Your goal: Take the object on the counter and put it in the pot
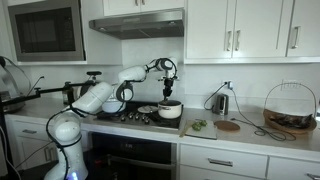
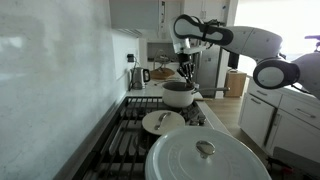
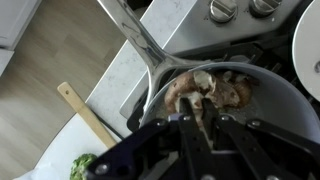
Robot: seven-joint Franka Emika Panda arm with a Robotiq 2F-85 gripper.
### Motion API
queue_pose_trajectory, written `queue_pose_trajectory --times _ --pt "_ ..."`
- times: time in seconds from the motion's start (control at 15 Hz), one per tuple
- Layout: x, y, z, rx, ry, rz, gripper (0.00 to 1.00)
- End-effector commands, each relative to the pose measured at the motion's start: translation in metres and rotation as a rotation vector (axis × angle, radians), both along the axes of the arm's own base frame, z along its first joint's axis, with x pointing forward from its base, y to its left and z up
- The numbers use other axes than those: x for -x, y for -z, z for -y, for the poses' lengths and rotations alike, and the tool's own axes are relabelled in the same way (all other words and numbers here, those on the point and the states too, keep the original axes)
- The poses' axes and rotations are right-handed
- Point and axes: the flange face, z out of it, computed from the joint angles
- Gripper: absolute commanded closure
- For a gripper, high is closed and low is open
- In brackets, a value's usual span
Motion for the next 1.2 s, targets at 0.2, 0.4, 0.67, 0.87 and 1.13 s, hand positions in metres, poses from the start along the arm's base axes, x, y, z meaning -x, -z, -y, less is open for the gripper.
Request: queue_pose_trajectory --times 0.2,0.4,0.67,0.87,1.13 --pt "-0.002 0.004 -0.012 0.010 -0.038 0.006 0.96" --pt "-0.005 0.006 -0.015 0.020 -0.047 0.021 0.96" --pt "-0.010 0.008 -0.017 0.026 -0.050 0.045 0.96" --pt "-0.013 0.009 -0.017 0.026 -0.042 0.062 0.59" --pt "-0.015 0.009 -0.017 0.028 -0.040 0.077 0.36"
